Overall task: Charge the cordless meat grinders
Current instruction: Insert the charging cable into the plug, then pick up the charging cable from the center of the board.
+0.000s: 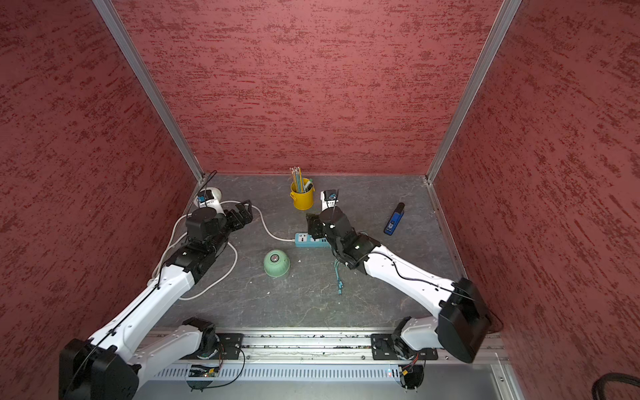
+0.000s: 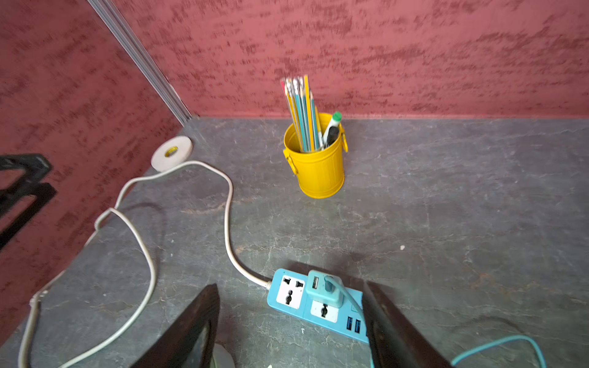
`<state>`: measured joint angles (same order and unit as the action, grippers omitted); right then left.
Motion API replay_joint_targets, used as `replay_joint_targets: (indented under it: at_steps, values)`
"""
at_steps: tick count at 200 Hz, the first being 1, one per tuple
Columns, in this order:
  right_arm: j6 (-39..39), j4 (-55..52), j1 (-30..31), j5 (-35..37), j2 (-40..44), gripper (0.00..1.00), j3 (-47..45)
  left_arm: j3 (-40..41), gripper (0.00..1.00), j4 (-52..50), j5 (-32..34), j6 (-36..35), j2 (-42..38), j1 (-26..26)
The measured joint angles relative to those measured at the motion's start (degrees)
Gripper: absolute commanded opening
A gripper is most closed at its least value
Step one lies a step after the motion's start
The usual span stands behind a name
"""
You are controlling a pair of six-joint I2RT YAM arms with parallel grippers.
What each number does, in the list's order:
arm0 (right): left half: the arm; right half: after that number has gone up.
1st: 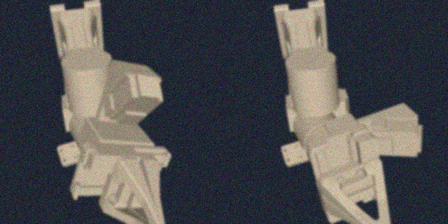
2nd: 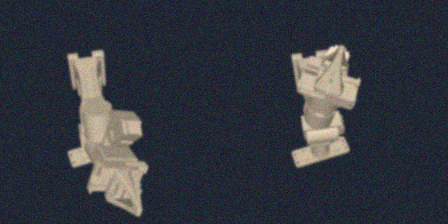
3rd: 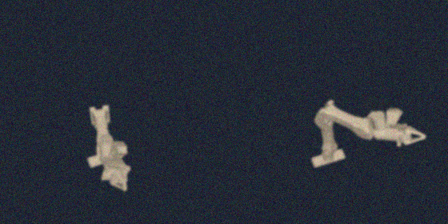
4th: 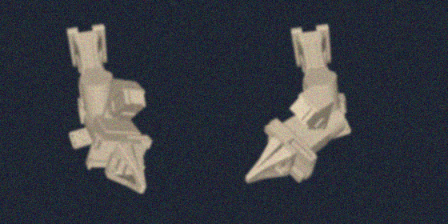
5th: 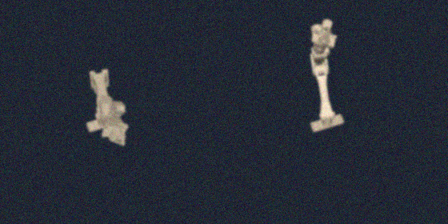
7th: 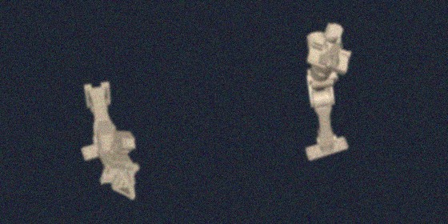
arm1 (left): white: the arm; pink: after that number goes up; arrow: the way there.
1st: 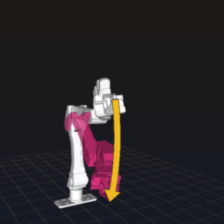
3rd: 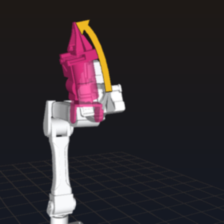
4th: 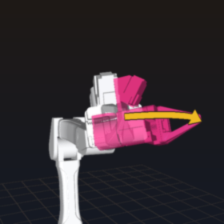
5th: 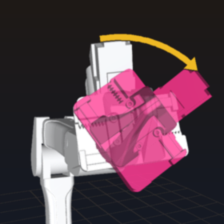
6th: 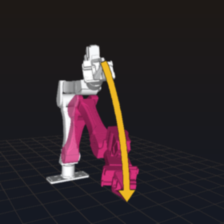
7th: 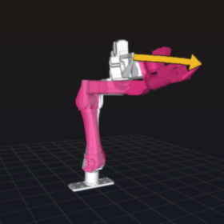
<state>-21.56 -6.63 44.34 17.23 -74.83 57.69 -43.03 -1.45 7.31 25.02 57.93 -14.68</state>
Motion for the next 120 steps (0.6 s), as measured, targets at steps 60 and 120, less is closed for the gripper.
replay_joint_targets:
  at_steps: [60, 120]
  values:
    - [-3.1, -15.1, -2.7, -12.3, 0.4, 0.61, -5.3, -5.3, 0.96, -2.3, -4.3, -4.9, 0.9, -4.5]
    - [-7.4, -20.3, -2.6, -20.3, -7.8, 0.59, -13.7, -5.3, 0.95, -2.1, -2.2, -4.1, 3.0, -8.9]
